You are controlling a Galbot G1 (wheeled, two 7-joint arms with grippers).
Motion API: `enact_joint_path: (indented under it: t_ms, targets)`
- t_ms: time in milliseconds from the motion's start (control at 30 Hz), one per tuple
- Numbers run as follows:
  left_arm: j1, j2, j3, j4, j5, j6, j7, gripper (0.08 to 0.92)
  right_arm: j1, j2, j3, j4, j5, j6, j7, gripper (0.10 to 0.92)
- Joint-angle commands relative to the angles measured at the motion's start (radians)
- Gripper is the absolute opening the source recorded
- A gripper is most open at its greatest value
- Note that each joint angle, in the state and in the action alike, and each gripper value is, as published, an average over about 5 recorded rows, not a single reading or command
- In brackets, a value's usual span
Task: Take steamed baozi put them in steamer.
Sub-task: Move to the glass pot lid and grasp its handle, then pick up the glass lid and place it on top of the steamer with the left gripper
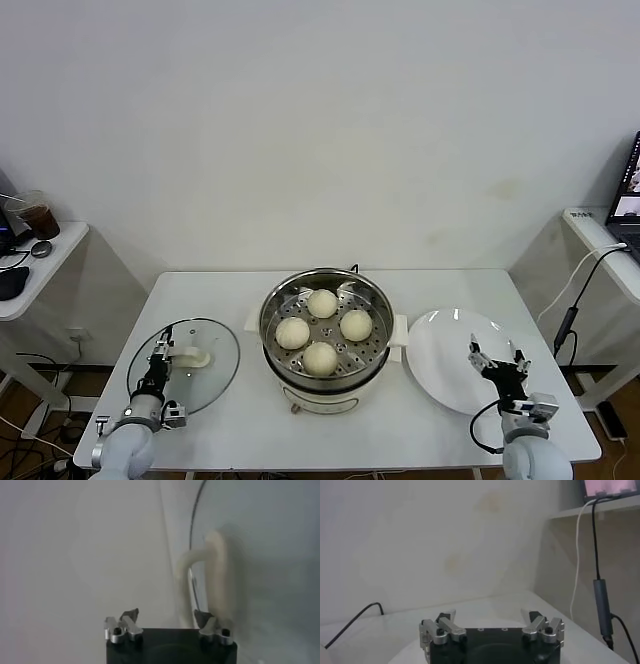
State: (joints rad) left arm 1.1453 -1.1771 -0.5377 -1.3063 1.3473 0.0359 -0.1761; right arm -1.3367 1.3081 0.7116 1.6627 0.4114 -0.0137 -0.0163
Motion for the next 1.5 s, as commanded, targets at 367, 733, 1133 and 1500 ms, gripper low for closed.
enact_joint_path:
  t_ms: [367,733,1133,1500]
  targets:
    - [0.064,0.004,0.005,-0.147,-0.044,0.081,0.007,0.213,-0.007,0.001,0.001,0.014,-0.003,0.0,-0.002,0.823]
    - [0.118,-0.047,0.056,-0.435,0.008,0.5,0.157,0.175,-0.009,-0.005,-0.001,0.035,-0.003,-0.01,-0.004,0.823]
    - [0.108,-0.13,0.03,-0.615,0.015,0.623,0.357,0.175,-0.026,-0.007,0.004,0.063,-0.004,-0.013,-0.006,0.823]
    - [0.079,-0.195,0.103,-0.695,0.054,0.654,0.426,0.175,-0.037,-0.005,0.013,0.072,-0.005,-0.009,-0.007,0.823]
